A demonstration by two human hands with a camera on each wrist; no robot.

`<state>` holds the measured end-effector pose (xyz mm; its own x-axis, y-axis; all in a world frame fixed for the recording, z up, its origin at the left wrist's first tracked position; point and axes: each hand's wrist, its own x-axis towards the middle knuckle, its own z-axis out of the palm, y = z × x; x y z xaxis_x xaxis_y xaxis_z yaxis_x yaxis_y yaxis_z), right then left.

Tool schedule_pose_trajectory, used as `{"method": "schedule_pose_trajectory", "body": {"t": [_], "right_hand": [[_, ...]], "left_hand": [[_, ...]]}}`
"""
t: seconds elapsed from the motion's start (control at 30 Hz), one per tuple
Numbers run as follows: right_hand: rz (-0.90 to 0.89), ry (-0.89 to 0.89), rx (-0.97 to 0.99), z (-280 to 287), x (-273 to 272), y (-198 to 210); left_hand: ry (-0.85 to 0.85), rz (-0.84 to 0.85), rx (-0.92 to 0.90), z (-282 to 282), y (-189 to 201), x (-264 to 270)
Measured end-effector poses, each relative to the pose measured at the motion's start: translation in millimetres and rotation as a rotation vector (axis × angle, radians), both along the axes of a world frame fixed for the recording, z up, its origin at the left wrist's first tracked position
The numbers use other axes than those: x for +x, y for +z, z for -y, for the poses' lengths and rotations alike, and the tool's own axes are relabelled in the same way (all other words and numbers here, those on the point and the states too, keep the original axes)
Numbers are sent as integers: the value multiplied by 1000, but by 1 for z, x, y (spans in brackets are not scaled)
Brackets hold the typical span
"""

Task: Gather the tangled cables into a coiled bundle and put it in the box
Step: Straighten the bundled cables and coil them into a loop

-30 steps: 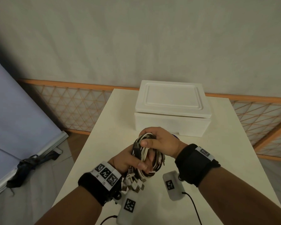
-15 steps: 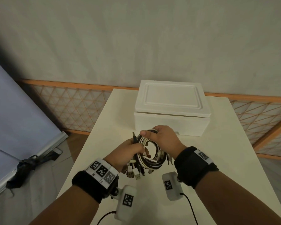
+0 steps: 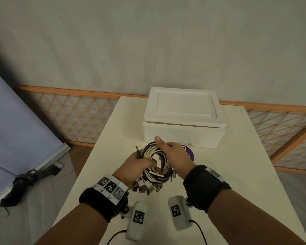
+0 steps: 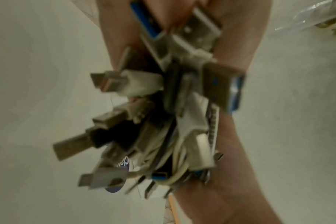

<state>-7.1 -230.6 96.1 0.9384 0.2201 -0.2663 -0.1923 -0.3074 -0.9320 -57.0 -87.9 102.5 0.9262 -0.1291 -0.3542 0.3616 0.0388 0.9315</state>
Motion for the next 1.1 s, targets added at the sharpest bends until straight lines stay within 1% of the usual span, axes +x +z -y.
{"method": "schedule_pose_trajectory", "body": {"t": [0.1,0.23,0.37,0.47,0.57,0.63,0.7,0.73,0.8,0.9,1.03,1.1], "right_hand": [[-33,3,109,0,-4,-4],[-32,-27,188,-4,-7,-1],[-11,-61,242,-5,-3,3],[-13,-54,194,-2,4,5],[-65,11,132,3,10,5],[-160,20,179,5,12,4],[-243,-35,255,5,9,2],[-251,-56,264,4,8,0],[-212,-53,244,2,2,-1],[-175,-19,270,2,-10,2],[-209,-17,342,2,-14,5],[-233,-12,359,1,-14,6]], "left_hand": [[-84,47,-55,-2,11,-3],[-60,68,-125,-1,18,-2],[-47,67,-301,3,21,-2],[5,43,-319,6,12,1],[67,2,-310,7,1,5],[124,-23,-312,7,-6,7],[179,-48,-321,7,-10,7],[186,-58,-324,7,-11,6],[172,-68,-352,7,-11,5],[173,-87,-461,6,-13,4],[145,-146,-552,1,-22,5],[129,-163,-560,1,-25,3]]}}
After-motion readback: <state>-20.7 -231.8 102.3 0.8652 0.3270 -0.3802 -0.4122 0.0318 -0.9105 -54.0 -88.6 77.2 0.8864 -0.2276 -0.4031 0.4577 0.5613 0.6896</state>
